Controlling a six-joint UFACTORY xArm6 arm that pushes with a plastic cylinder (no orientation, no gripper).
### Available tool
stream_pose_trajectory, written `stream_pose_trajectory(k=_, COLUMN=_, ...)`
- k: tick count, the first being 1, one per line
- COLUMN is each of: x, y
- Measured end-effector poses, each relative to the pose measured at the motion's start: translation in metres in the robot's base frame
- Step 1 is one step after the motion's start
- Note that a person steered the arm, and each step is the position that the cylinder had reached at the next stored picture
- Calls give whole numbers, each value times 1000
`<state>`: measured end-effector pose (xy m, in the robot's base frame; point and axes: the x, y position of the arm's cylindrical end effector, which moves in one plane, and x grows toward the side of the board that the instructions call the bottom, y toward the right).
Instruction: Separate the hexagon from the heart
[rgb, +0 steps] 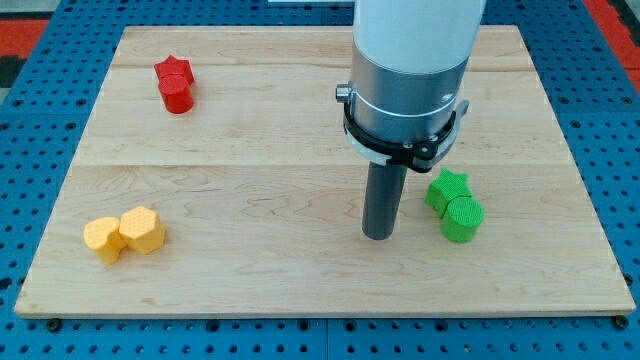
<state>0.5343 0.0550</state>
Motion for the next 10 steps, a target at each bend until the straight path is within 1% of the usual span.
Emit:
stream_pose_trajectory(k=4, x=3, y=-4)
stream_pose_trajectory(k=7, x=3, y=25)
stream_pose_trajectory(k=10, x=3, y=27)
